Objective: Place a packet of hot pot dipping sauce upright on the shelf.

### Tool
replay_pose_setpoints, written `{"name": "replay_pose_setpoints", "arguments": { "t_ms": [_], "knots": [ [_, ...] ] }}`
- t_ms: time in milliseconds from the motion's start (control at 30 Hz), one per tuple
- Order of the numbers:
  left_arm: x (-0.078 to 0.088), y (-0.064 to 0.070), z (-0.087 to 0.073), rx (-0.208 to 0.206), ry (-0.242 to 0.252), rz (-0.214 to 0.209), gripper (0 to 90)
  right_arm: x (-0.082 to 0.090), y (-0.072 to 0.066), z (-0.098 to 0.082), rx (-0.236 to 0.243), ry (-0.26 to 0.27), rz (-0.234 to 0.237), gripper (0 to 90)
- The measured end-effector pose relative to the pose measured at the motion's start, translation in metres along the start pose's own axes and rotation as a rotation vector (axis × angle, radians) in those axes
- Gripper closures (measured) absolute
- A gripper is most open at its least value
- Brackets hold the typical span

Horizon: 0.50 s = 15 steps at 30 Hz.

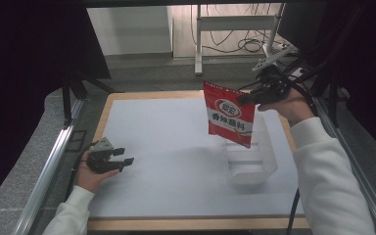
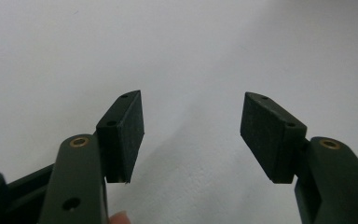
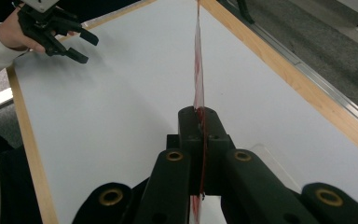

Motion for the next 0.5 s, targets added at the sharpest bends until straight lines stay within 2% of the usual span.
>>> {"name": "replay_pose_setpoints", "arguments": {
  "t_ms": [233, 500],
  "knots": [
    [0.000, 0.000, 0.000, -0.001, -0.001, 0.001, 39.3, 0.009, 0.010, -0.009, -0.015, 0.014, 0.001, 89.3],
    [0.000, 0.001, -0.001, -0.002, -0.004, 0.002, 39.3, 0.019, 0.016, -0.020, -0.014, 0.002, -0.007, 89.3]
  ]
}}
Point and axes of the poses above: each handheld gripper's, and its own axes: x roughly backward along the jaws, z roughly out of its top, y roughly to its right, the point moved 8 cm from there along -x, roughly forward along the jaws, and after that the axes turned 3 degrees about -y, right-handed, at the moved point
